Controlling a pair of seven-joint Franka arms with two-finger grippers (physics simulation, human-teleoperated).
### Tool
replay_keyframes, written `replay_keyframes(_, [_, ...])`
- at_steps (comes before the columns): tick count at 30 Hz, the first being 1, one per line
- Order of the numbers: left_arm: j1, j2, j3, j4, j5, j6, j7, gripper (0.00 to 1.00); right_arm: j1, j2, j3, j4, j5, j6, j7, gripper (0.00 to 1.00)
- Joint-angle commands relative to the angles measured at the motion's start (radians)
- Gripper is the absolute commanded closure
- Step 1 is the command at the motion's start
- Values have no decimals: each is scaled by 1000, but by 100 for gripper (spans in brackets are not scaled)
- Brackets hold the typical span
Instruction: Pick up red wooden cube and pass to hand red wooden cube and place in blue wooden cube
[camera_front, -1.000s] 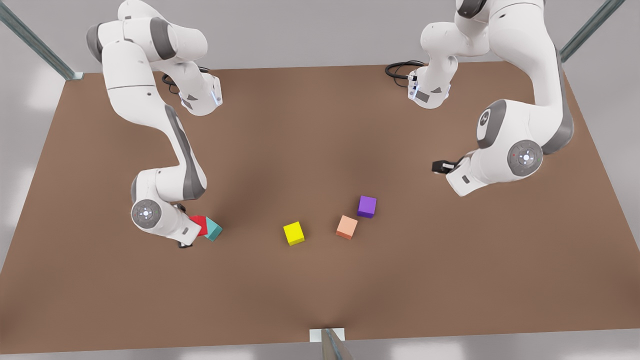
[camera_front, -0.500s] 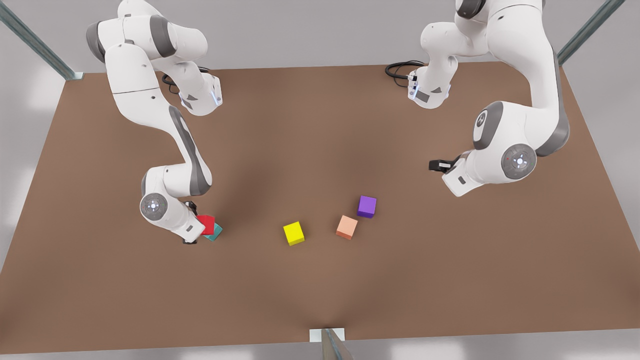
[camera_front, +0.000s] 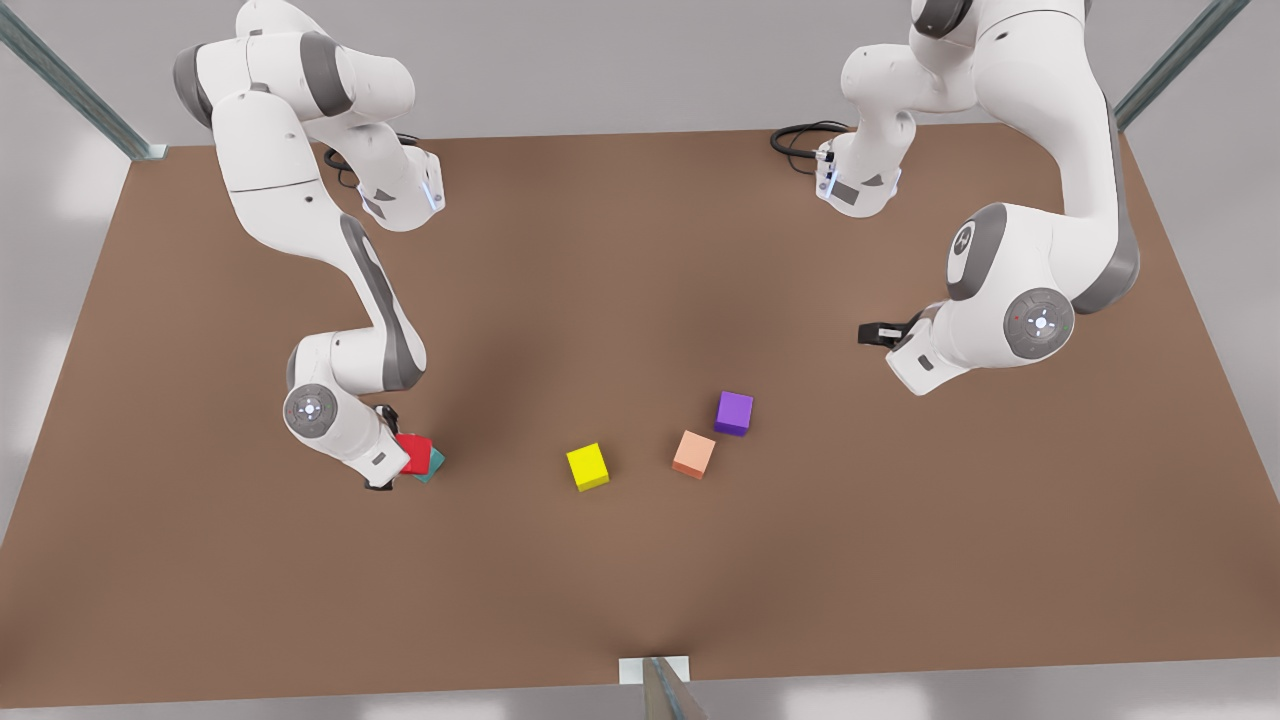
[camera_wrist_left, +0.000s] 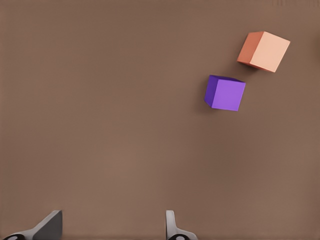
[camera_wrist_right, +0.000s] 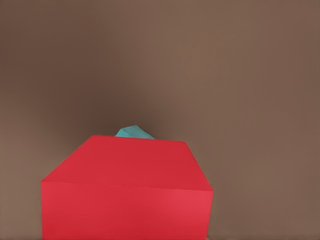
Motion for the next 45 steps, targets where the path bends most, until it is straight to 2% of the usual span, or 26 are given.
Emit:
replay_keyframes(1, [0,1,0,0,1,2,-21,0,0,0,0,-4,-1,18,53,0])
replay_keyframes(22, [1,6,0,0,1,0,-23,0,-2,-29,0,-33,-1,24,67,0])
replay_keyframes(27, [3,7,0,0,1,2,-23,0,-2,-93,0,-39,30,-68,68,0])
replay_keyframes(29, [1,7,0,0,1,0,-21,0,2,-143,2,-27,54,-164,97,0])
replay_keyframes(30, [3,7,0,0,1,0,-21,0,0,-164,2,3,59,-243,187,0])
replay_keyframes(32, [1,6,0,0,1,-2,-21,0,0,-224,2,82,62,-468,660,0])
replay_keyframes(33, [1,6,0,0,1,-2,-21,0,2,-229,2,108,97,-517,867,0])
replay_keyframes(35, [3,7,0,0,1,-2,-21,0,-8,-147,-6,312,82,-669,1377,0])
replay_keyframes(36, [6,7,0,0,1,-2,-18,0,-17,-146,-26,399,16,-712,1481,0])
replay_keyframes(38, [1,7,0,0,1,0,-18,0,-26,-146,-40,540,-46,-899,1493,0])
replay_keyframes(40, [5,7,0,0,2,2,-18,0,-61,-273,-38,533,-67,-1002,1499,0])
replay_keyframes(42, [5,19,0,0,1,2,-18,0,-63,-363,-37,481,-40,-1016,1548,0])
replay_keyframes(45, [3,19,0,0,1,2,-18,0,-91,-410,-20,418,-6,-1010,1608,0])
